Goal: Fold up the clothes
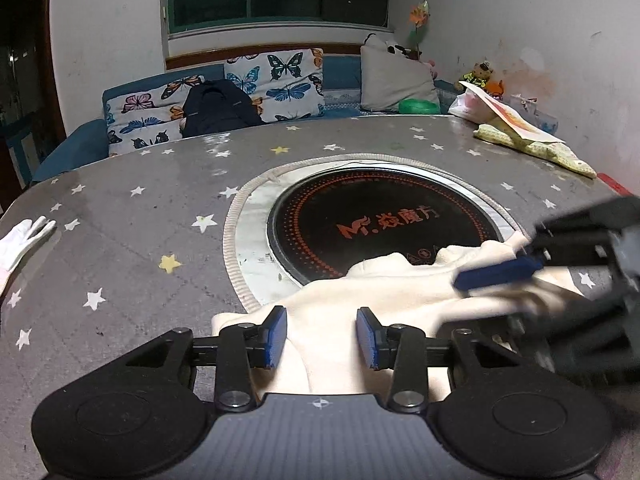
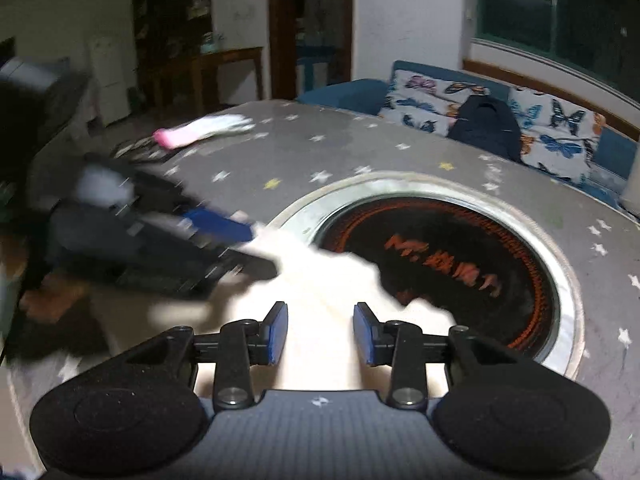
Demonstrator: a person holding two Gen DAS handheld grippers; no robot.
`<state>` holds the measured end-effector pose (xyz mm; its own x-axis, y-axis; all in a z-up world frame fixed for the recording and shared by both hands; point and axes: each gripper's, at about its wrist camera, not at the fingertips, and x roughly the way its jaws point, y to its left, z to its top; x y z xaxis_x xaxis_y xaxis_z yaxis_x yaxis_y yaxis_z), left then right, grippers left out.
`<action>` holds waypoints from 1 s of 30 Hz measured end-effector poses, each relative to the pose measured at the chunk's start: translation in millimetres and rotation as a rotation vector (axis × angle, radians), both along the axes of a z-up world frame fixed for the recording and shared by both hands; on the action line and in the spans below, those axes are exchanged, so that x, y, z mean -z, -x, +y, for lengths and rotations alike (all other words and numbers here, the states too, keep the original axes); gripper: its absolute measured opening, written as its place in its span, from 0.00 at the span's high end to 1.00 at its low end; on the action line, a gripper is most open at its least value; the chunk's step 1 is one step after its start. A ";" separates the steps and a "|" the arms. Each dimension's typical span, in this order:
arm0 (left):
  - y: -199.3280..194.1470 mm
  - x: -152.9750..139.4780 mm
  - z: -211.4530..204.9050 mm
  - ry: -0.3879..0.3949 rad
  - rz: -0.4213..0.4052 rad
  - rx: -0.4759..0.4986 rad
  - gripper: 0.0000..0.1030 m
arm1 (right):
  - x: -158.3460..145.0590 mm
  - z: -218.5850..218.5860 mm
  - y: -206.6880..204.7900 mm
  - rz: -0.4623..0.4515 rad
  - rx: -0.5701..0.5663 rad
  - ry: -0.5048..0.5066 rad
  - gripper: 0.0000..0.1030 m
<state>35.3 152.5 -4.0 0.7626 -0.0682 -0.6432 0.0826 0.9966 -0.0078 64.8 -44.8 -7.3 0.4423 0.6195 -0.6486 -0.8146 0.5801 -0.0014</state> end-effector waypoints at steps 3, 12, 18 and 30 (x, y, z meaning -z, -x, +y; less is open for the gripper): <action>-0.6 0.9 -1.6 -0.013 0.000 0.001 0.59 | 4.3 -5.7 18.4 -0.021 -0.019 0.016 0.62; 0.0 2.3 -4.0 -0.032 -0.003 -0.009 0.59 | 1.8 -25.6 56.3 -0.062 -0.047 0.013 0.62; 0.2 3.8 -1.8 -0.036 -0.001 -0.021 0.55 | 5.7 -48.8 74.4 -0.064 -0.049 0.031 0.62; 3.6 6.0 -4.9 -0.056 -0.017 -0.022 0.55 | -13.3 -59.6 -3.2 0.008 0.157 -0.066 0.65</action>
